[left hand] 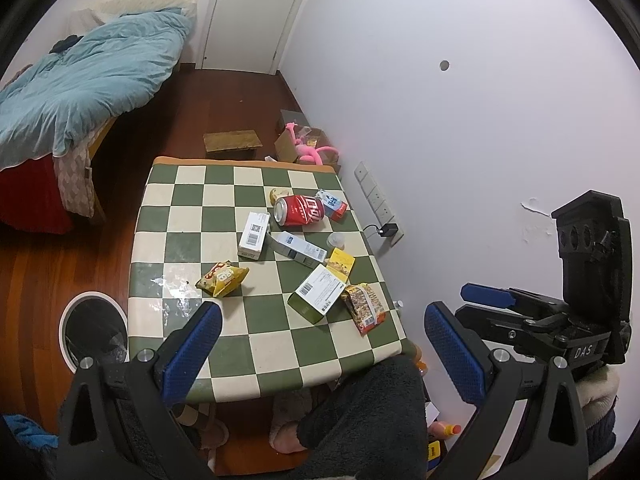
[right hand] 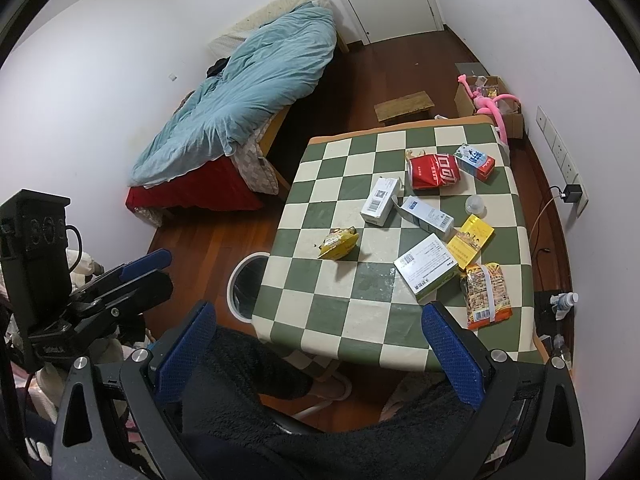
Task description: Collect trash
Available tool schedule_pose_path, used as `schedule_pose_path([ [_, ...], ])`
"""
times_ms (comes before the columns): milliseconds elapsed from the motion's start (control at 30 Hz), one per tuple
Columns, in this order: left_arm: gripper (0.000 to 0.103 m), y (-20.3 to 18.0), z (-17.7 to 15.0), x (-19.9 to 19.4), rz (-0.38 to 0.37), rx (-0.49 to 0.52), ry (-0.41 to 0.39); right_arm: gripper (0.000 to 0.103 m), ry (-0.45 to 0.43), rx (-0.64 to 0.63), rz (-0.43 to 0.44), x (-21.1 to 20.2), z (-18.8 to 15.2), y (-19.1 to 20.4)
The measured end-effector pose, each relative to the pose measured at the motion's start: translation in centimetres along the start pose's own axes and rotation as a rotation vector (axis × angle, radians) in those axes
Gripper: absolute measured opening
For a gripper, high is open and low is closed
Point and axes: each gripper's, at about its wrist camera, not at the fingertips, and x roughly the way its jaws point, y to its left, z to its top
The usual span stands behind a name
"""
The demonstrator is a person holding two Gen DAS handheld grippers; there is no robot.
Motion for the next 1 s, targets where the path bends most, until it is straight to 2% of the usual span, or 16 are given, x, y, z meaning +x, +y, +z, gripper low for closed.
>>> schedule_pose_path([
  [1000, 0.103, -0.26, 0.17, 0.12, 0.007, -0.002, 0.003, 0.103, 0.001, 0.002, 0.002, -0.02, 0.07, -0.03],
])
